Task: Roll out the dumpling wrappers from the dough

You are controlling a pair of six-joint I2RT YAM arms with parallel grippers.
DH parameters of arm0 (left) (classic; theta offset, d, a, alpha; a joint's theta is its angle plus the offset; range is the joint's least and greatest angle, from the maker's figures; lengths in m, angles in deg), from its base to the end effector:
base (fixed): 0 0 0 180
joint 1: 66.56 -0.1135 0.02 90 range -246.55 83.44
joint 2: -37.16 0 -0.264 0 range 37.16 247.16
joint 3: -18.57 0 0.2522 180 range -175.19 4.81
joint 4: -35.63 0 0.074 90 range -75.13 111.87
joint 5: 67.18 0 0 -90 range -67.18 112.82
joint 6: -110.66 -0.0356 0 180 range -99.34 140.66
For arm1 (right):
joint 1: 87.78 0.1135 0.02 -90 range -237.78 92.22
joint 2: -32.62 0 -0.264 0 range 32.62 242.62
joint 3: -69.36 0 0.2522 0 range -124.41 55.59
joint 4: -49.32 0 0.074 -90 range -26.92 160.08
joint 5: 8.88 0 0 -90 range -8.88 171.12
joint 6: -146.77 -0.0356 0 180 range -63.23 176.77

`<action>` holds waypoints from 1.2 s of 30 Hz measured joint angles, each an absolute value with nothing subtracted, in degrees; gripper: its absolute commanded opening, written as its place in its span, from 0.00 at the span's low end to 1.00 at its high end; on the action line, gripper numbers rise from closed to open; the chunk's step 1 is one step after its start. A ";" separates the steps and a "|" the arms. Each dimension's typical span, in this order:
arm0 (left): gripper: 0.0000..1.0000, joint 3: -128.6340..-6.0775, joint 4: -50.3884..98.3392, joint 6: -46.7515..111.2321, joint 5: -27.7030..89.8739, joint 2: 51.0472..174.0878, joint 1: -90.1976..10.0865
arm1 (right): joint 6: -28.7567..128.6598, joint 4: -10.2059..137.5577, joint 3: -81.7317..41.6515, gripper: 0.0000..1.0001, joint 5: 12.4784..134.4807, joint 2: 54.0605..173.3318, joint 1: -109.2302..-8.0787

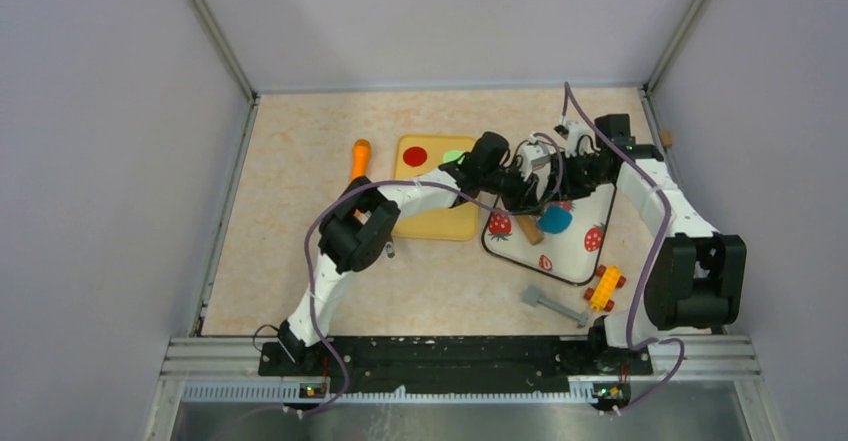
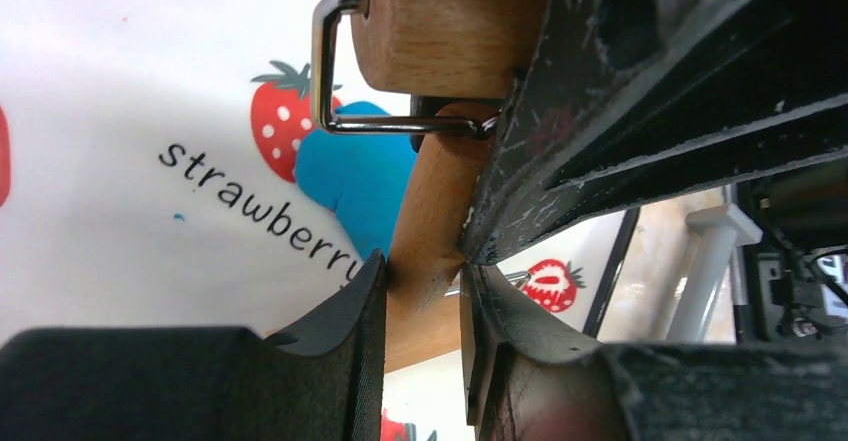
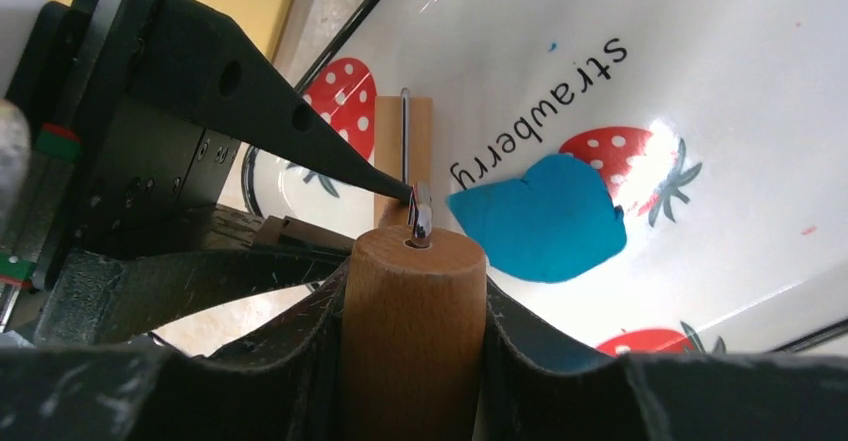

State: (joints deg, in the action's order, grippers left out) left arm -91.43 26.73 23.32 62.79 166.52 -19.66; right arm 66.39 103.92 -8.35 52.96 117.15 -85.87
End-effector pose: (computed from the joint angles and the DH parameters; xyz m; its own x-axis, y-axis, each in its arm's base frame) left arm 0.3349 -0.3914 0.1861 -0.3671 0.3402 -0.8657 0.9302 0.1264 -0.3447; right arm 0.2949 0.0266 0.2538 -0.8227 -0.1748 -0.5409 -0.3981 0.8564 0.3287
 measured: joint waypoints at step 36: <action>0.00 -109.66 23.59 25.92 63.07 172.97 -18.11 | 71.20 110.96 -18.47 0.00 57.92 115.25 -90.04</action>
State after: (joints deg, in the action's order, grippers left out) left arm -109.66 23.59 25.92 63.07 172.97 -18.11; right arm 71.20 110.96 -18.47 57.92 115.25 -90.04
